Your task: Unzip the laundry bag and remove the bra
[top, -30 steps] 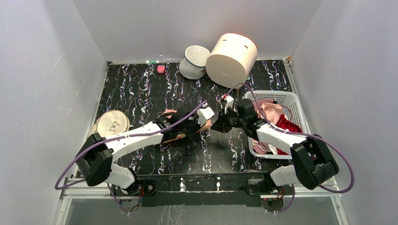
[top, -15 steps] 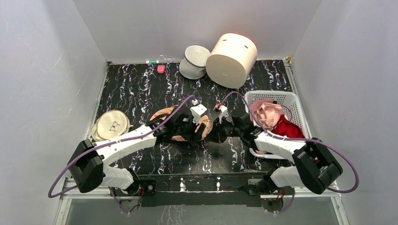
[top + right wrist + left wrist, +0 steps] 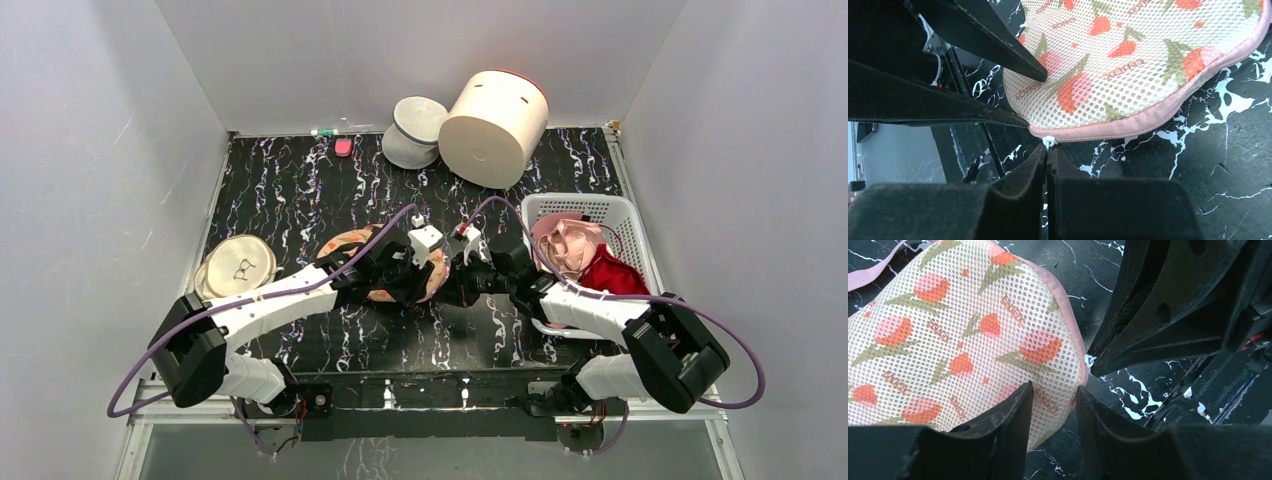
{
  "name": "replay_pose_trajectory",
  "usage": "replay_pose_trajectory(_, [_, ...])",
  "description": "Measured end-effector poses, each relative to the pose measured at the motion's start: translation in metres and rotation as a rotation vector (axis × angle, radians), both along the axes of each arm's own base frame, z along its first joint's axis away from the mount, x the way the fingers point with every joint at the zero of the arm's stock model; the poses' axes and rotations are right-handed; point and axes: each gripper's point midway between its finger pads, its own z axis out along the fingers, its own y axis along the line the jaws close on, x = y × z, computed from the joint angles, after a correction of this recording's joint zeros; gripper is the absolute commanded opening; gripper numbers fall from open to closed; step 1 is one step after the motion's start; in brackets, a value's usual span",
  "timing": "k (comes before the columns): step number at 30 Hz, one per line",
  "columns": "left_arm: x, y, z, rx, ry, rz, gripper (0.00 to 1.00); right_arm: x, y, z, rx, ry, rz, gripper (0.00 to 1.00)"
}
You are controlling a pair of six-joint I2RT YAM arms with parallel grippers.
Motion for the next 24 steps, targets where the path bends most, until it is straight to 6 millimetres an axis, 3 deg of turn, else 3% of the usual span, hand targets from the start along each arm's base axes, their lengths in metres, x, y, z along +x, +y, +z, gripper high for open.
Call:
replay_pose_trajectory(4, [0.001,0.001,-0.001,0.008,-0.008,-0.006,0.32,0.002,-0.001,-0.001,-0.006,-0.001,-0.011,0.00])
replay_pose_trajectory(9, [0.001,0.001,-0.003,0.020,-0.012,-0.018,0.48,0.004,-0.002,-0.002,-0.013,-0.004,-0.023,0.00])
replay_pose_trajectory(12, [0.000,0.000,-0.007,0.023,0.002,-0.024,0.50,0.004,-0.002,-0.003,-0.017,-0.004,-0.028,0.00])
replay_pose_trajectory(24, [0.003,0.000,-0.025,0.068,0.019,-0.028,0.21,0.006,-0.004,-0.007,-0.032,0.003,-0.043,0.00])
